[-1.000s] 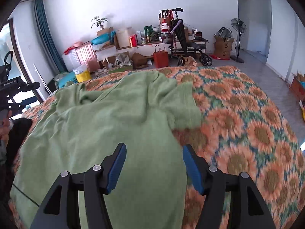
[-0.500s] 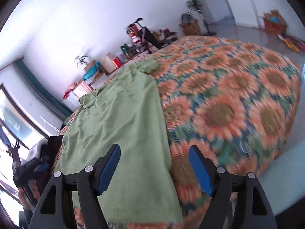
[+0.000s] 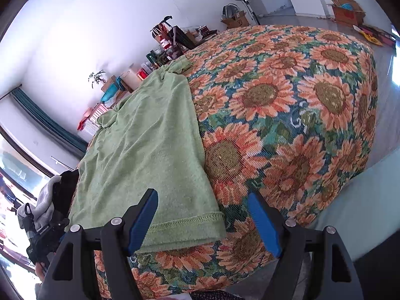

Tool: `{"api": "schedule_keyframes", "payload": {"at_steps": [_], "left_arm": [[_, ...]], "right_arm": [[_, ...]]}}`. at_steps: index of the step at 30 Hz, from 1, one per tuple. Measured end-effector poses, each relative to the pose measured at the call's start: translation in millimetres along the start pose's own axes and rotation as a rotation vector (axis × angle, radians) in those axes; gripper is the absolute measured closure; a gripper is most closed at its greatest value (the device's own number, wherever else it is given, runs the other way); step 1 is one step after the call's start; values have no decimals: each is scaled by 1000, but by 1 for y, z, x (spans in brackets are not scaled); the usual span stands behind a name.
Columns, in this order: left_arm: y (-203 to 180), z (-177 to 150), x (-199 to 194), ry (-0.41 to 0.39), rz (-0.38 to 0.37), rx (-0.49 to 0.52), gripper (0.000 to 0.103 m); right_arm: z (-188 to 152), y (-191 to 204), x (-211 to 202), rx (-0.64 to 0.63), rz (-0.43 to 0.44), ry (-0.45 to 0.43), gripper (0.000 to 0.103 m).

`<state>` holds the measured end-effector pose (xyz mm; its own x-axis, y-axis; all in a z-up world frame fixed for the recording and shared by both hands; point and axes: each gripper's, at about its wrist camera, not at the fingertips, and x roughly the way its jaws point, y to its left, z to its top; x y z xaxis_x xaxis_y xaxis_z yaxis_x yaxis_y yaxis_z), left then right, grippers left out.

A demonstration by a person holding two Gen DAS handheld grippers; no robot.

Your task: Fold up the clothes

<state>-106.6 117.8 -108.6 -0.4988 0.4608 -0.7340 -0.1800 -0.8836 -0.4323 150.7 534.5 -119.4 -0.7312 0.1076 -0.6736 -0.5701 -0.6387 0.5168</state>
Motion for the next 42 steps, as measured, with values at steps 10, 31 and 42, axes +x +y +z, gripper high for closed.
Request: {"api": "schedule_keyframes", "payload": {"at_steps": [10,31,42], "left_arm": [[-1,-13,-20,-105,-74,-37,96],[-7,-31,-86,-319,-283,-132,97],[16,-38,-112,-330,-257,-202,97]], "right_arm": [[-10,-3,8,20,7,21,45],[-10,28,-54,-38,41,-262,99],[0,-3,-75,97,0,-263,99]]}}
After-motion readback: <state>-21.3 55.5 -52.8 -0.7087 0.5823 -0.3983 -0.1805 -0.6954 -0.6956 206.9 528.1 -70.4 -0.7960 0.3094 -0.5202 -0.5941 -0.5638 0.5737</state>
